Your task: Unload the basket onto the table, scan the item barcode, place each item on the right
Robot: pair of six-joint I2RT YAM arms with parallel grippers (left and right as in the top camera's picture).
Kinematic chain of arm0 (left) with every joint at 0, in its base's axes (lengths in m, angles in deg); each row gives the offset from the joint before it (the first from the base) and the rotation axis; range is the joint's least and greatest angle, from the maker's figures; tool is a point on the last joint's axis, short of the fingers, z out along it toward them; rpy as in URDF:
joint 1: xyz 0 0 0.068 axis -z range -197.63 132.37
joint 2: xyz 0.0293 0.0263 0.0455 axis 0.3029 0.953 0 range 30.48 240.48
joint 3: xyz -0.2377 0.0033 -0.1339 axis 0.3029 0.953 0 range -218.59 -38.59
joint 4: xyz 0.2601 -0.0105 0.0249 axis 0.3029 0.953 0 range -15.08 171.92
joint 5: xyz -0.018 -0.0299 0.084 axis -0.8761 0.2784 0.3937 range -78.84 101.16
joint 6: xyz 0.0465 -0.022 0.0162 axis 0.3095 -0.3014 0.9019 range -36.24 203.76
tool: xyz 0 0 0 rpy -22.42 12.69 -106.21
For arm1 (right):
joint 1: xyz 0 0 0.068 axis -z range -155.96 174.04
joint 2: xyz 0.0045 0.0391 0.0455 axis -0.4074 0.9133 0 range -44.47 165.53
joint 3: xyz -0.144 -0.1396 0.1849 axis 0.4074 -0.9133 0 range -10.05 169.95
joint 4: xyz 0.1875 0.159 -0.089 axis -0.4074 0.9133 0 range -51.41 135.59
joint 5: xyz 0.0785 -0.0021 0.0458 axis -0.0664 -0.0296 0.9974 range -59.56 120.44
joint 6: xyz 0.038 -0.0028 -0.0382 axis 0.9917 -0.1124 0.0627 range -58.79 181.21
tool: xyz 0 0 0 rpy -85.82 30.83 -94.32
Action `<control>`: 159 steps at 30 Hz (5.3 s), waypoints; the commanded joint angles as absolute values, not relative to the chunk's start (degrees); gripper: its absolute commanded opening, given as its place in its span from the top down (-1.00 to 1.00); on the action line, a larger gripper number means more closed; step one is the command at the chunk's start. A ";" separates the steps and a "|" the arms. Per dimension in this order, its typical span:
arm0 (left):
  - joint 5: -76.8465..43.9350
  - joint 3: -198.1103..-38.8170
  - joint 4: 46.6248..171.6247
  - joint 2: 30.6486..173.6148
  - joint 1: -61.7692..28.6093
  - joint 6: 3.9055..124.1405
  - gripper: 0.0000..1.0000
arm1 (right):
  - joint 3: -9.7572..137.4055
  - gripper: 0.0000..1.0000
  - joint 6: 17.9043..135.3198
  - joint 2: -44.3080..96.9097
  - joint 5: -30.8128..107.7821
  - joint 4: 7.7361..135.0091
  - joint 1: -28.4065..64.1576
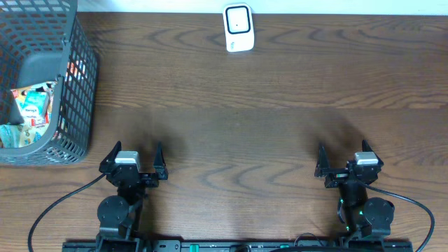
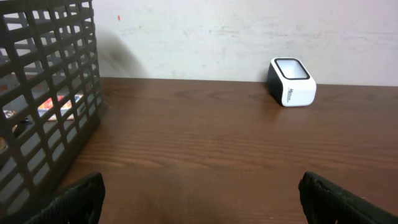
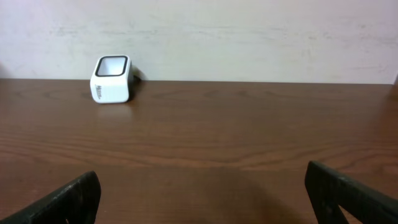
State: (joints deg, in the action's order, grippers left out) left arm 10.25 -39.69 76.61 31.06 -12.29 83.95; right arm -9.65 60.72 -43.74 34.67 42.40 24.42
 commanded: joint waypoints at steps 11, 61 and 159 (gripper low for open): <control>11.89 -38.82 79.15 30.71 -12.46 83.71 -0.96 | -9.74 -0.99 60.74 -44.09 34.41 42.64 23.98; 3.48 -44.52 36.68 33.27 -12.46 85.50 -0.95 | -9.74 -0.98 60.74 -44.09 34.41 42.64 23.98; 10.28 -130.97 105.51 146.53 -51.21 101.85 -0.29 | -9.74 -0.99 60.74 -44.09 34.41 42.64 23.98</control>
